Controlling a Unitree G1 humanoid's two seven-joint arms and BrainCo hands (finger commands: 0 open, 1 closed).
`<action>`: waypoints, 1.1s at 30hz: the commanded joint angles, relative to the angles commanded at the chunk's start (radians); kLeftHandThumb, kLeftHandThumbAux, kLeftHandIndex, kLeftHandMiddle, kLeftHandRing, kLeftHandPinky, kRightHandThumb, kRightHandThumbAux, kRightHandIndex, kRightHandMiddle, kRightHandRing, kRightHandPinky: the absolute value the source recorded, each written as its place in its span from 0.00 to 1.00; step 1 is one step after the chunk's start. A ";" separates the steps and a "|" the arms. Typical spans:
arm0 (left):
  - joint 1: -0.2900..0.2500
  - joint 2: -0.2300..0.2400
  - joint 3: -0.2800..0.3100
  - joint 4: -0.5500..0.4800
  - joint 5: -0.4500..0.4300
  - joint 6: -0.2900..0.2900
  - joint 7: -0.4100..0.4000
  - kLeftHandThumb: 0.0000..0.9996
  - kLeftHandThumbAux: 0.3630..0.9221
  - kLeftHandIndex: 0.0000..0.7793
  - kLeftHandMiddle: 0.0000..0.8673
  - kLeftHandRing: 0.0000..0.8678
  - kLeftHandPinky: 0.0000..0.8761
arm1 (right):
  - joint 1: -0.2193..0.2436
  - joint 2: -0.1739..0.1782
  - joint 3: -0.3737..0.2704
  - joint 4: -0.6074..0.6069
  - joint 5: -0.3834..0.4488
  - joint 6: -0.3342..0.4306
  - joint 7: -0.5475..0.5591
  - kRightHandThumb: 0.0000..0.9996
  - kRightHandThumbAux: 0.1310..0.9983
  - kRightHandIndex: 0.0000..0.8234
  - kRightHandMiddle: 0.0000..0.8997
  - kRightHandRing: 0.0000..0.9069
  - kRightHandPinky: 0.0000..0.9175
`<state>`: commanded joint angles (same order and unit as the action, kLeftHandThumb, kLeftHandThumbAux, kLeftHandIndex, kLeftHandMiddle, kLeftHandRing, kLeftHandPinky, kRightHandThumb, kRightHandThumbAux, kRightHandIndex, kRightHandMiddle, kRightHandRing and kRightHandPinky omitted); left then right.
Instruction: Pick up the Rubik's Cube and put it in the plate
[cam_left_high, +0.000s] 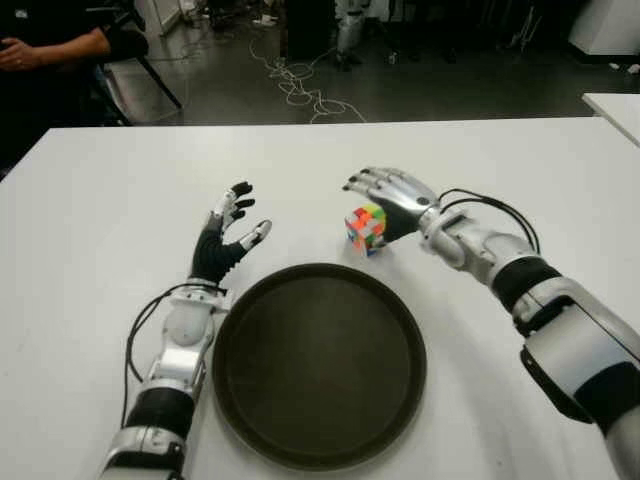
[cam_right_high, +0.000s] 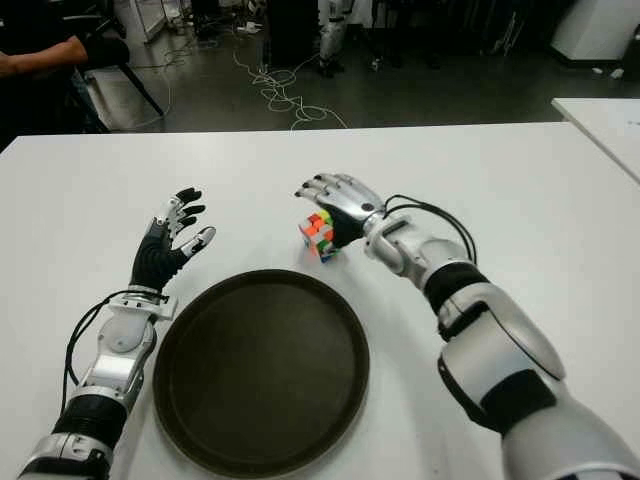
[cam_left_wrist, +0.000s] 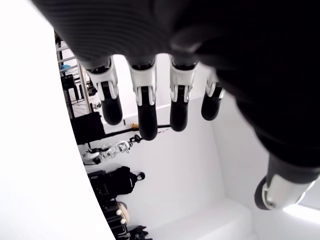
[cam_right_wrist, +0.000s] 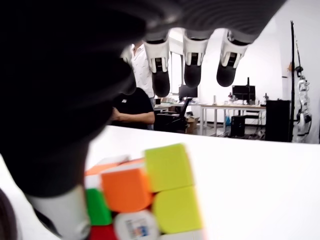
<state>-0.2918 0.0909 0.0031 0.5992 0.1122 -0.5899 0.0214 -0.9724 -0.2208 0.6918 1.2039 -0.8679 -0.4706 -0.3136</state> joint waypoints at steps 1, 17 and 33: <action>0.001 -0.001 0.000 -0.002 -0.001 -0.002 -0.001 0.06 0.37 0.13 0.17 0.16 0.12 | -0.002 0.003 0.001 0.001 0.000 0.002 0.002 0.00 0.79 0.04 0.00 0.00 0.01; 0.016 -0.008 0.000 -0.032 -0.024 -0.011 -0.019 0.03 0.37 0.11 0.15 0.15 0.12 | -0.010 0.039 0.031 0.021 -0.010 0.026 -0.012 0.00 0.80 0.04 0.00 0.00 0.01; 0.023 -0.013 0.003 -0.046 -0.042 0.003 -0.021 0.03 0.40 0.11 0.16 0.15 0.11 | 0.001 0.069 0.018 0.047 0.006 0.037 -0.021 0.00 0.78 0.05 0.03 0.04 0.07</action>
<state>-0.2691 0.0779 0.0062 0.5536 0.0704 -0.5866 0.0007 -0.9718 -0.1519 0.7095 1.2508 -0.8623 -0.4341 -0.3343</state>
